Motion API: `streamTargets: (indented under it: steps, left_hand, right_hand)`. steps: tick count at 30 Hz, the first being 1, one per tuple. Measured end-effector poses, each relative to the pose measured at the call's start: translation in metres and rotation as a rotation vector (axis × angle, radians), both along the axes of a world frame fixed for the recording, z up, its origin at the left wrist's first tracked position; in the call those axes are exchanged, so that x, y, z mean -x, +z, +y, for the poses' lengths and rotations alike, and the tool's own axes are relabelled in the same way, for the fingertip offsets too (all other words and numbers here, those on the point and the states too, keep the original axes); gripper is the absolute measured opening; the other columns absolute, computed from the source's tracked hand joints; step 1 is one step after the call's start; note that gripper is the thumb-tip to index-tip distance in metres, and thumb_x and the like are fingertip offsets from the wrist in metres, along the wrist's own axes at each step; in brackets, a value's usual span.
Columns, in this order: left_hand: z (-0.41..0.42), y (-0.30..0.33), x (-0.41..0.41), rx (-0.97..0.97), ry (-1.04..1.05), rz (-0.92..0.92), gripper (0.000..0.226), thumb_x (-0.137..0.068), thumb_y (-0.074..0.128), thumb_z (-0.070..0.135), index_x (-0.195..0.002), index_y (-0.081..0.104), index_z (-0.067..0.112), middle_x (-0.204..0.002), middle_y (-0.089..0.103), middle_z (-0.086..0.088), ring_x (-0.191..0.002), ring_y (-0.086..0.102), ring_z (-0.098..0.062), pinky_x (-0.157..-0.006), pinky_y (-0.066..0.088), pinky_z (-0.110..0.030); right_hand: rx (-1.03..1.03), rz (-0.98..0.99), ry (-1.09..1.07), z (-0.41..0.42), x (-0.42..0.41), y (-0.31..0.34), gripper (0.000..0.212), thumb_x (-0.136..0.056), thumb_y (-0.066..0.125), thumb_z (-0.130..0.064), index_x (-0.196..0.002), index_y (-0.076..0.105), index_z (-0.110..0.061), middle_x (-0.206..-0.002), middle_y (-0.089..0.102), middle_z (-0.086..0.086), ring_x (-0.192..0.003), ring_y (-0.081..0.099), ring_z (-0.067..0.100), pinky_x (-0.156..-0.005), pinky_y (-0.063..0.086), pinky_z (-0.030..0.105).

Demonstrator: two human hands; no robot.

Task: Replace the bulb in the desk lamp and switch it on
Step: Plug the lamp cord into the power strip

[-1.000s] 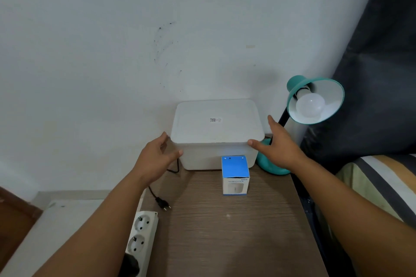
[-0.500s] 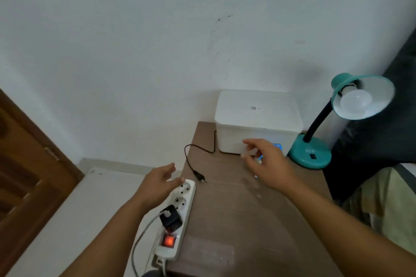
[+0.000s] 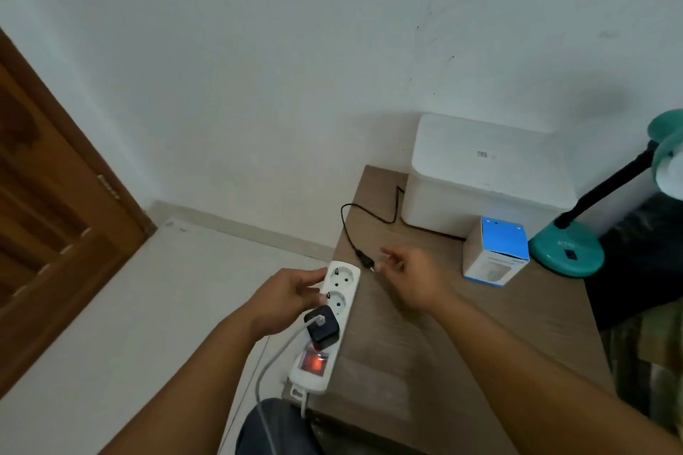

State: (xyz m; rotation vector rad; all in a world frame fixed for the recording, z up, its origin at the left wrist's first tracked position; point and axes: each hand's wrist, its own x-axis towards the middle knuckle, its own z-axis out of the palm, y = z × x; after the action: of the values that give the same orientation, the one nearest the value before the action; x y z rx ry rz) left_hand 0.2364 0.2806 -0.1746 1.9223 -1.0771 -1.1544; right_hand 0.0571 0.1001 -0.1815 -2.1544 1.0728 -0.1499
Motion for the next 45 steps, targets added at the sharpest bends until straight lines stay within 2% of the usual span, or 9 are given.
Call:
streamTargets:
  steps: [4,9,13,17,21,26,34,42,45]
  left_hand:
    - [-0.001,-0.005,-0.002,0.000,-0.006,0.033,0.053,-0.096,0.064,0.010,-0.140,0.055,0.037,-0.119,0.070,0.020,-0.112,0.065,0.002,-0.106,0.047,-0.033]
    - [-0.002,-0.008,-0.005,-0.021,-0.020,0.016,0.060,-0.097,0.064,0.014,-0.147,0.044,0.040,-0.124,0.066,0.022,-0.112,0.059,0.012,-0.096,0.044,-0.014]
    - [-0.002,-0.010,-0.005,-0.040,-0.011,-0.034,0.059,-0.097,0.065,0.022,-0.148,0.042,0.041,-0.128,0.066,0.017,-0.117,0.057,0.007,-0.105,0.041,-0.024]
    - [-0.001,-0.011,-0.004,-0.023,-0.011,-0.016,0.058,-0.097,0.064,0.020,-0.147,0.043,0.042,-0.124,0.067,0.021,-0.112,0.058,0.011,-0.104,0.042,-0.024]
    - [-0.001,-0.012,-0.004,-0.035,-0.002,-0.011,0.058,-0.098,0.064,0.020,-0.147,0.043,0.041,-0.125,0.067,0.018,-0.118,0.060,0.002,-0.106,0.042,-0.029]
    - [-0.001,-0.015,-0.004,-0.036,0.006,-0.004,0.058,-0.097,0.064,0.021,-0.147,0.042,0.041,-0.126,0.068,0.017,-0.119,0.060,0.002,-0.109,0.043,-0.032]
    - [-0.001,-0.011,-0.003,-0.034,0.002,0.012,0.056,-0.098,0.063,0.018,-0.147,0.044,0.040,-0.123,0.068,0.020,-0.117,0.060,0.005,-0.098,0.040,-0.022]
    - [-0.001,-0.011,-0.002,-0.039,0.009,0.003,0.056,-0.098,0.063,0.019,-0.146,0.044,0.041,-0.125,0.067,0.019,-0.121,0.059,0.001,-0.108,0.040,-0.031]
    - [-0.001,-0.011,-0.002,-0.044,0.009,-0.004,0.056,-0.098,0.063,0.020,-0.146,0.044,0.041,-0.126,0.067,0.018,-0.123,0.058,0.000,-0.111,0.040,-0.035]
  right_hand:
    - [0.012,0.055,0.011,0.002,-0.013,-0.009,0.051,-0.096,0.063,-0.039,-0.142,0.055,-0.020,-0.127,0.067,0.002,-0.118,0.060,0.019,-0.097,0.046,0.032]
    - [0.113,0.122,0.038,0.004,-0.026,-0.012,0.036,-0.095,0.063,-0.039,-0.126,0.066,-0.022,-0.110,0.070,0.000,-0.102,0.063,0.019,-0.089,0.054,0.041]
    - [0.183,0.157,0.065,0.006,-0.031,-0.013,0.030,-0.095,0.062,-0.037,-0.122,0.070,-0.026,-0.095,0.068,-0.005,-0.089,0.061,0.015,-0.077,0.054,0.039]
    - [0.233,0.155,0.083,0.008,-0.032,-0.012,0.031,-0.100,0.056,-0.034,-0.127,0.067,-0.023,-0.101,0.060,-0.003,-0.089,0.052,0.013,-0.074,0.044,0.032]
    - [0.231,0.140,0.091,0.006,-0.030,-0.011,0.032,-0.100,0.053,-0.034,-0.125,0.068,-0.022,-0.100,0.063,-0.001,-0.091,0.057,0.017,-0.078,0.050,0.037]
    - [0.200,0.111,0.061,0.001,-0.031,-0.010,0.030,-0.097,0.052,-0.028,-0.119,0.071,-0.024,-0.082,0.068,-0.005,-0.076,0.061,0.014,-0.069,0.055,0.039]
    - [0.120,0.069,-0.016,-0.008,-0.031,-0.012,0.032,-0.097,0.051,-0.027,-0.124,0.069,-0.032,-0.099,0.073,-0.005,-0.089,0.064,0.016,-0.080,0.056,0.039]
    - [0.115,-0.019,-0.027,-0.011,-0.025,-0.010,0.023,-0.093,0.068,-0.031,-0.114,0.075,-0.024,-0.087,0.056,-0.013,-0.089,0.054,0.012,-0.078,0.045,0.034]
    - [-0.042,-0.140,-0.107,-0.005,-0.023,-0.005,0.021,-0.092,0.069,-0.029,-0.112,0.075,-0.024,-0.088,0.060,-0.009,-0.081,0.055,0.008,-0.073,0.044,0.030]
